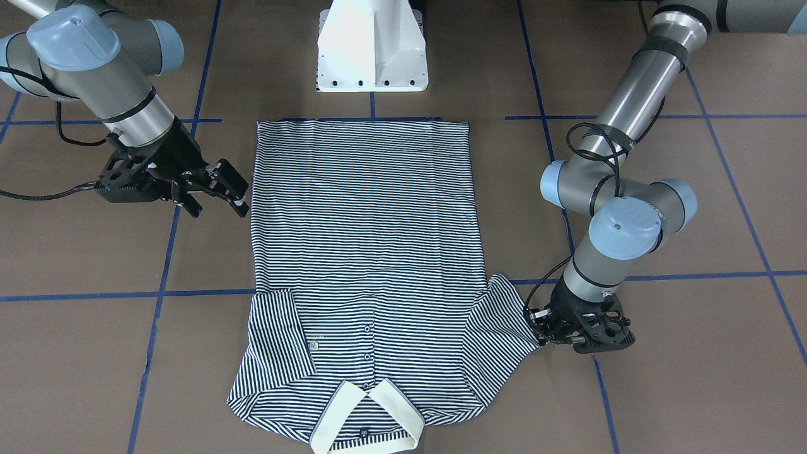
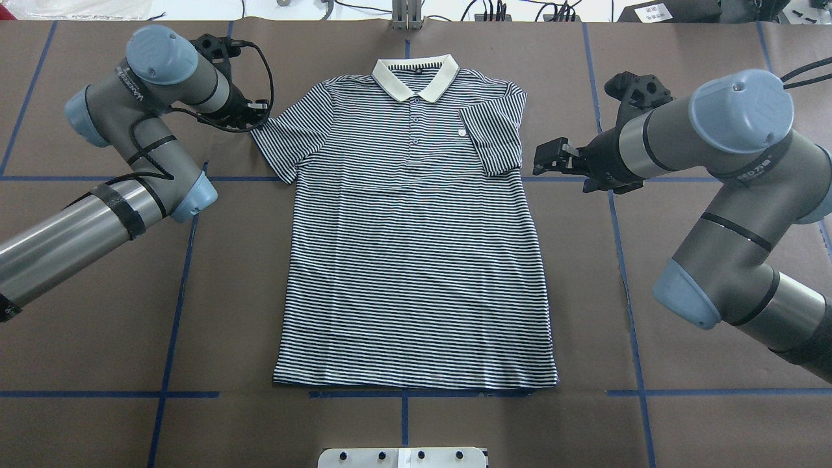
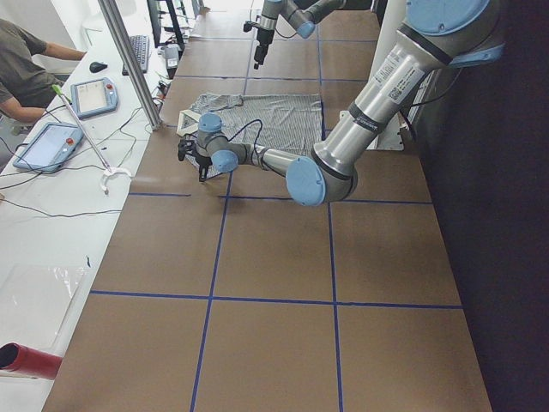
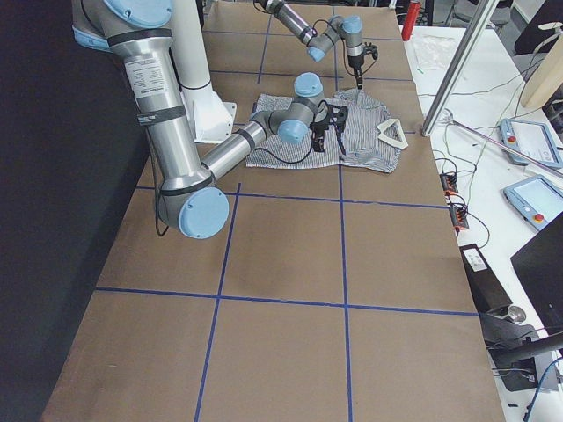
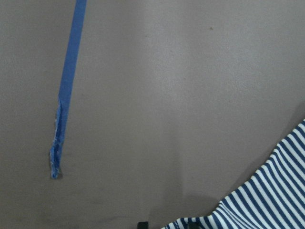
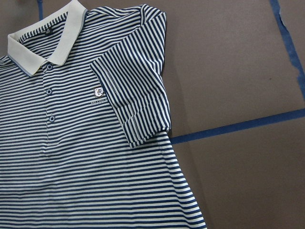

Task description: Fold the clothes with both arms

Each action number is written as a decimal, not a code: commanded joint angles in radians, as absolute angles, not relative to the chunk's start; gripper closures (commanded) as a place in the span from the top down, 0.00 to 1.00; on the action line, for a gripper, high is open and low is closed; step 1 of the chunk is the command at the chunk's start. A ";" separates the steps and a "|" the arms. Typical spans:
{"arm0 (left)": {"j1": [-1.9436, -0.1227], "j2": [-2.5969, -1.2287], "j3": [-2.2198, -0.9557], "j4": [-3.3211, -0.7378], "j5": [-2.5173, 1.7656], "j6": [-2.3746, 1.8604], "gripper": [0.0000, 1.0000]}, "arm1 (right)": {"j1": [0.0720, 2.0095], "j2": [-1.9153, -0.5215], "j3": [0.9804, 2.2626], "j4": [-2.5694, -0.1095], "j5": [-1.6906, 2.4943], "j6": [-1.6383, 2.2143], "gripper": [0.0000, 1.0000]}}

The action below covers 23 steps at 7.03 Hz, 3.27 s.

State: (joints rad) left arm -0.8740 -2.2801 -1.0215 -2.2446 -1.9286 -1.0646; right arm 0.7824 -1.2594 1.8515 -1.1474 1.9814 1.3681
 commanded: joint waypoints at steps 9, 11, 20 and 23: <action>-0.864 -2.286 -1.026 -2.238 -1.928 -1.069 0.00 | 0.782 -1.261 1.855 -1.149 1.985 1.368 1.00; -0.864 -2.309 -1.122 -2.142 -1.937 -1.072 0.00 | 0.782 -1.261 1.855 -1.149 1.985 1.368 1.00; -0.802 -2.549 -0.925 -2.123 -1.928 -1.275 0.00 | 0.781 -1.259 1.855 -1.149 1.986 1.368 1.00; -0.787 -2.557 -0.911 -2.134 -1.927 -1.284 0.56 | 0.779 -1.259 1.855 -1.150 1.987 1.368 1.00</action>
State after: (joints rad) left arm -0.7935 -2.5590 -0.9144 -2.1247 -1.9272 -1.2836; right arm 0.7802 -1.2605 1.8562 -1.1493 1.9864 1.3683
